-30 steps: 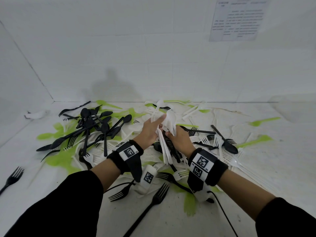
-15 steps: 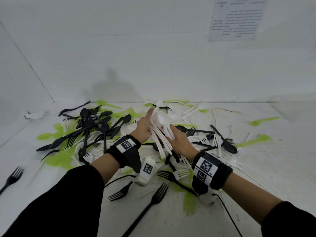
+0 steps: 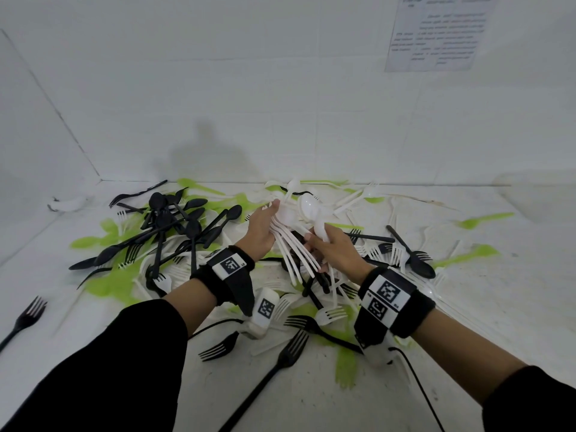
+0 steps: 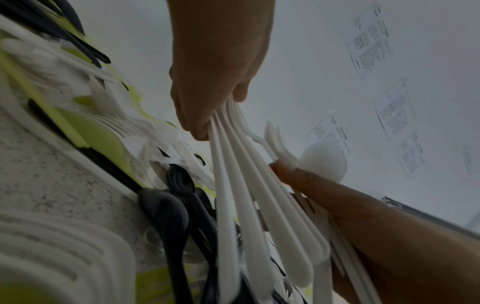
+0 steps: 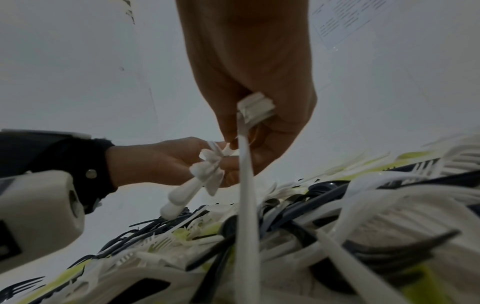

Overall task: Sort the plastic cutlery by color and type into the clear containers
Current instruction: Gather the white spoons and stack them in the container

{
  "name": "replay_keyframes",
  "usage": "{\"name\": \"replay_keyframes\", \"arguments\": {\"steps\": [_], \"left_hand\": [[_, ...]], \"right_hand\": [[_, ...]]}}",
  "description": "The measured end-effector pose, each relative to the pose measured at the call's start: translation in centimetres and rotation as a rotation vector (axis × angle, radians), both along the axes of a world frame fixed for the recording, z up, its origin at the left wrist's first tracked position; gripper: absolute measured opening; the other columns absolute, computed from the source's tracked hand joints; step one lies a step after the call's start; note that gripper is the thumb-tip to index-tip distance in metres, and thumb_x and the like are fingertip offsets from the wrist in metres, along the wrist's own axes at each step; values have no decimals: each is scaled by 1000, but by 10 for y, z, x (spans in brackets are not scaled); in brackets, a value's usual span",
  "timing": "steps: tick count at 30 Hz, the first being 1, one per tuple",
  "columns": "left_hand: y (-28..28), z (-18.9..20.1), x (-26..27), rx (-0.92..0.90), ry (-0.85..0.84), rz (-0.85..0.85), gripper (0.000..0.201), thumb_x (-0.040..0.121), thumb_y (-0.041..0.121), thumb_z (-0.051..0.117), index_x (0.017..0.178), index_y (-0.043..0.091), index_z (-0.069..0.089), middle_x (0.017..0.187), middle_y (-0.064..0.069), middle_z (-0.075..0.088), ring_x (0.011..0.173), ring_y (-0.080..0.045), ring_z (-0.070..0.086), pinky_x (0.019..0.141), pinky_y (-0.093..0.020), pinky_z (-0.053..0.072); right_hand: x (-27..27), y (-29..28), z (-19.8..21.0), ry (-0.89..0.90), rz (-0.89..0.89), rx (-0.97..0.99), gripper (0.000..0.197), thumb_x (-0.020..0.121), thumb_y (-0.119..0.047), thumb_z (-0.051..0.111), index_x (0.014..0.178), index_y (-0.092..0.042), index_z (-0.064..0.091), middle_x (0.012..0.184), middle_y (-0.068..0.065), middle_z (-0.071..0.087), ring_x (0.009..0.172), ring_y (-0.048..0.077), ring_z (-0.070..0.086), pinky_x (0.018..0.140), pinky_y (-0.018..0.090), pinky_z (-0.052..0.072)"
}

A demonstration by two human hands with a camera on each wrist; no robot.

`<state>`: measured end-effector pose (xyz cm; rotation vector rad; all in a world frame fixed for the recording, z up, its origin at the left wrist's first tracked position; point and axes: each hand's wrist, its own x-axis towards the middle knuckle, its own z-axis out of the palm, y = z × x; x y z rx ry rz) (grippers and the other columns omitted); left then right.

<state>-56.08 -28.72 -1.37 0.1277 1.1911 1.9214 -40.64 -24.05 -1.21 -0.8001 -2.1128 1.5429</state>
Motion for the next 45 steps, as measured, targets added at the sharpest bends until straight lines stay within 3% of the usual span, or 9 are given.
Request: {"name": "replay_keyframes", "arguments": {"steps": [4, 10, 13, 17, 21, 24, 31, 39, 45], "left_hand": [[-2, 0, -5, 30, 17, 20, 9, 93, 12, 53, 96, 3, 55, 95, -12, 58, 79, -19, 59, 73, -28, 50], [-7, 5, -14, 13, 10, 42, 15, 90, 9, 57, 76, 10, 51, 56, 0, 47, 36, -7, 42, 38, -15, 38], [-10, 6, -9, 24, 61, 21, 17, 94, 9, 52, 77, 10, 50, 69, -3, 47, 39, -7, 48, 41, -16, 42], [-10, 10, 1, -12, 163, 37, 27, 92, 32, 55, 76, 10, 50, 56, -1, 51, 42, -9, 49, 44, -19, 43], [-13, 9, -1, 30, 173, 15, 8, 89, 10, 61, 83, 9, 56, 72, -3, 59, 56, -12, 57, 48, -20, 49], [-16, 10, -1, 60, 168, -4, 12, 91, 0, 53, 83, 7, 58, 62, 1, 67, 56, -9, 64, 53, -23, 55], [-23, 8, -5, 64, 169, 57, 11, 93, 7, 54, 82, 8, 56, 70, -4, 50, 43, -10, 52, 47, -19, 48], [-30, 11, 7, 54, 283, -158, 15, 86, 10, 65, 91, 3, 53, 61, -11, 54, 35, -19, 48, 36, -21, 38], [-32, 12, 5, 69, 315, -146, 11, 88, -3, 56, 91, 8, 57, 64, -4, 66, 61, -19, 65, 53, -29, 52]], "right_hand": [[2, 2, -1, 52, -32, -22, 14, 94, -25, 54, 85, -14, 54, 61, 0, 57, 40, 9, 48, 34, 19, 36], [7, 2, -1, 209, -108, -43, 13, 93, -17, 55, 81, -14, 52, 56, 1, 54, 33, 3, 39, 35, 15, 30], [5, 3, 3, 210, -156, -26, 16, 92, -17, 56, 77, -17, 53, 63, 2, 58, 33, 2, 39, 35, 14, 31], [-3, -1, 7, 146, -11, -155, 14, 93, -16, 55, 80, -12, 53, 63, 6, 54, 32, 6, 35, 32, 14, 26], [-8, -10, 11, 94, 101, -350, 12, 95, -15, 52, 84, -9, 50, 56, 5, 53, 30, 5, 31, 32, 12, 24], [-8, -12, 11, 83, 150, -442, 13, 95, -16, 50, 91, -5, 53, 49, 1, 55, 30, 5, 34, 31, 13, 27], [-8, -3, 8, 49, -33, -233, 30, 99, -25, 43, 78, -9, 58, 60, 4, 52, 46, 11, 49, 40, 19, 45], [-18, -15, 20, -54, 343, -229, 31, 100, -29, 38, 89, -10, 59, 47, -7, 28, 35, 6, 27, 35, 19, 33], [-20, -16, 14, -30, 268, -313, 34, 99, -33, 40, 88, -9, 62, 65, 4, 47, 43, 9, 44, 40, 22, 41]]}}
